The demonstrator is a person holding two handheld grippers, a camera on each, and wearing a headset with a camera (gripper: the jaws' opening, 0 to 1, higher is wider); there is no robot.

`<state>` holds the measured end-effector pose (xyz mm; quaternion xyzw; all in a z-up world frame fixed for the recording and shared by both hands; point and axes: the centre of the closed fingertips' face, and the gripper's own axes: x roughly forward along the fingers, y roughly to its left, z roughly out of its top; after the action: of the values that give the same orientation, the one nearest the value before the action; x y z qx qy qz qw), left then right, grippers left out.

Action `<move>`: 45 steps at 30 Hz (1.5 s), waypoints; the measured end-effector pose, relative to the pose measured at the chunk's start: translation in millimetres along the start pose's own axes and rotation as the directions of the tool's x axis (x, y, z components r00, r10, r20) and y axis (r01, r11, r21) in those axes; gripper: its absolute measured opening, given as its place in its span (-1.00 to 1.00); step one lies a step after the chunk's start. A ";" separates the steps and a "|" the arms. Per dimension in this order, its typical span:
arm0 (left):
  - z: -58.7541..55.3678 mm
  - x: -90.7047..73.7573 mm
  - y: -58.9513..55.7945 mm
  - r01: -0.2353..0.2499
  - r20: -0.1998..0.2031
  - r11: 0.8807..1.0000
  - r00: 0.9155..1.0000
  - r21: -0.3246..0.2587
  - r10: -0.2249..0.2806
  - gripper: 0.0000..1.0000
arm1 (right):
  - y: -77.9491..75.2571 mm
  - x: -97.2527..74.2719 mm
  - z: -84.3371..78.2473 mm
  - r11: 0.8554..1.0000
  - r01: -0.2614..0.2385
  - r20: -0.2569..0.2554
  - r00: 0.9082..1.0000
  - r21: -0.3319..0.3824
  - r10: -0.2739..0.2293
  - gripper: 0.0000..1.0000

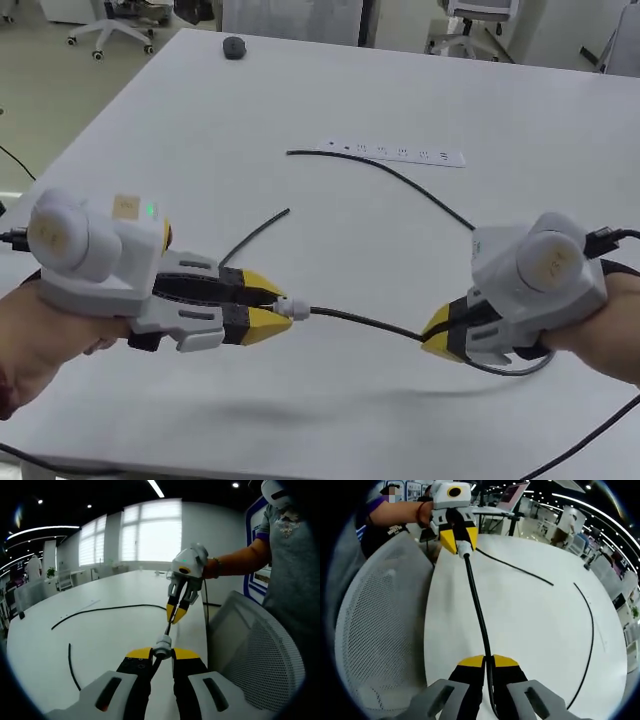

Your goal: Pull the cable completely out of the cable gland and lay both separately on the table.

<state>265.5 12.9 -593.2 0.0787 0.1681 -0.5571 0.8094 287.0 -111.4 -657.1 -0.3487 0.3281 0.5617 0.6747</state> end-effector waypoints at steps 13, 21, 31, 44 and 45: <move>-1.5 3.9 -0.9 -0.002 -0.004 1.000 1.000 -0.009 0.001 -0.69 | -2.4 0.9 -4.2 1.000 0.010 0.003 1.000 0.023 -0.010 -1.00; -0.3 8.6 -0.2 -0.007 -0.002 1.000 1.000 -0.020 0.007 -0.69 | -1.1 1.6 -5.3 1.000 0.014 0.003 1.000 0.022 -0.014 -0.89; 2.6 16.5 -2.4 -0.005 -0.002 1.000 1.000 -0.027 0.005 -0.69 | 10.1 -5.3 44.3 1.000 0.009 0.124 0.992 0.014 -0.011 -0.73; 5.5 21.2 -5.5 -0.001 -0.005 1.000 1.000 -0.019 0.001 -0.69 | 24.2 -7.9 102.9 0.998 -0.007 0.211 0.977 -0.069 0.022 -0.80; 5.9 21.3 -5.5 -0.001 -0.005 1.000 1.000 -0.017 0.000 -0.69 | 24.9 -7.1 103.8 0.997 -0.009 0.212 0.977 -0.072 0.025 -0.80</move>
<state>268.4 -9.6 -595.0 0.0731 0.1750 -0.5552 0.8098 266.6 -24.9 -597.5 -0.3075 0.2371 0.6127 0.6883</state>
